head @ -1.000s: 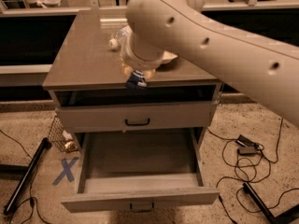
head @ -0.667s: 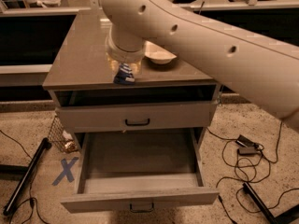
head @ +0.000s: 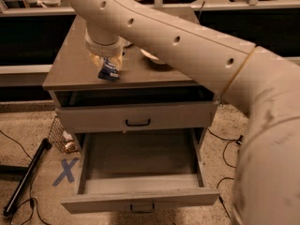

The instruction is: Pick rxbar blueberry from middle drawer and place on counter

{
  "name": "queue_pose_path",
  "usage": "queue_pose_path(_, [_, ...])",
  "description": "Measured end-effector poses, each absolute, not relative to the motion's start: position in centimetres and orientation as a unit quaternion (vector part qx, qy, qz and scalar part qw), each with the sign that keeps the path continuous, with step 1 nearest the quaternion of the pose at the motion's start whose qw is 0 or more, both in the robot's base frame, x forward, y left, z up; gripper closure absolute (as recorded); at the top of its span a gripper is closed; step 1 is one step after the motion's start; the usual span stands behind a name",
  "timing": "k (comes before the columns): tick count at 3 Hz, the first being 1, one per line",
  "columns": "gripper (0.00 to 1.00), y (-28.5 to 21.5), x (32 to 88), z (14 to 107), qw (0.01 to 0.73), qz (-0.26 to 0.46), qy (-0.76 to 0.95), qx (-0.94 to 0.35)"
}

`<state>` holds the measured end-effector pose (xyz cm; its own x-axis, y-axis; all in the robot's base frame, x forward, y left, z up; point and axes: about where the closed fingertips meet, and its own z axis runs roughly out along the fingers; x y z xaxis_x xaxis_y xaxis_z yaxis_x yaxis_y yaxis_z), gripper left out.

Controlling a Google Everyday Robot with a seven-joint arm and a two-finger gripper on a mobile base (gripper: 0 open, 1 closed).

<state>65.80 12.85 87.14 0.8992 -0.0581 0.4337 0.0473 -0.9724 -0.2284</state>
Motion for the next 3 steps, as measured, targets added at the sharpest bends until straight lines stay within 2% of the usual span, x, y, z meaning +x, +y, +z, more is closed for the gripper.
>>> queue_pose_path(1, [0.82, 13.99, 68.07, 86.05, 0.097, -0.226, 0.030, -0.969])
queue_pose_path(2, [0.51, 14.17, 68.02, 85.84, 0.098, -0.224, 0.028, -0.969])
queue_pose_path(3, [0.28, 14.19, 68.05, 85.65, 0.097, -0.223, 0.028, -0.969])
